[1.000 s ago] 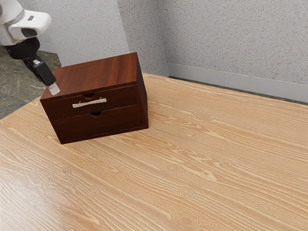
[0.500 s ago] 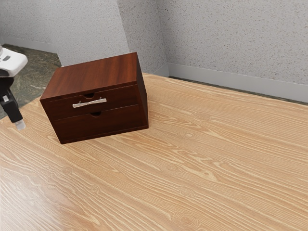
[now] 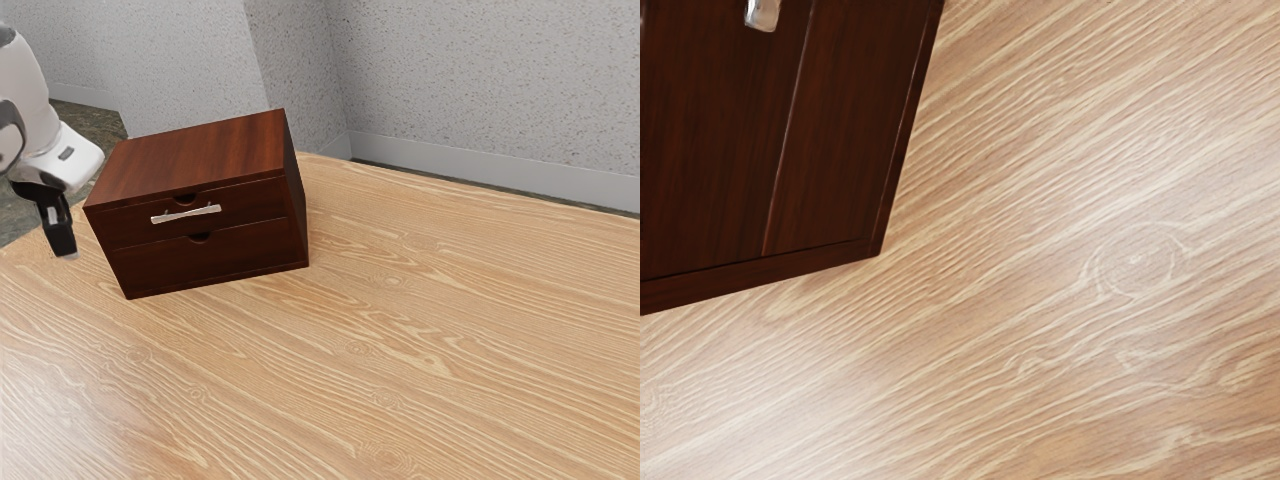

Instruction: Pull the drawer handle with one arm to open the drawer

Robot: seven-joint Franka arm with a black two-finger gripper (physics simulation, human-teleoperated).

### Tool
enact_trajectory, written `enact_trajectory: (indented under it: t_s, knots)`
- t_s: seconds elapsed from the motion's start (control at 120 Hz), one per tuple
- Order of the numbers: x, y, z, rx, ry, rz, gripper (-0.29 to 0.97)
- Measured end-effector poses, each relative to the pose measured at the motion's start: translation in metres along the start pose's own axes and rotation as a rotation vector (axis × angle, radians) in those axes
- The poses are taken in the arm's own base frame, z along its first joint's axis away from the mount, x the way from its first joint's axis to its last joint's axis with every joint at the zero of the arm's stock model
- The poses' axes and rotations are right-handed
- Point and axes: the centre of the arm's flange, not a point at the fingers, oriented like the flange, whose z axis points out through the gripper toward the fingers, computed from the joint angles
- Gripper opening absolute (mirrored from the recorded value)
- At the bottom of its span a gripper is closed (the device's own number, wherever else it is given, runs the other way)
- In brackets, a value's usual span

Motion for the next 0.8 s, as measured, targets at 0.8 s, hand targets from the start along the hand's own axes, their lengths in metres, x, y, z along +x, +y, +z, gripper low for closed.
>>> enact_trajectory:
  t_s: [0.8]
  knots:
    - [0.076,-0.013,0.053,0.078,-0.005,0.108,0.68]
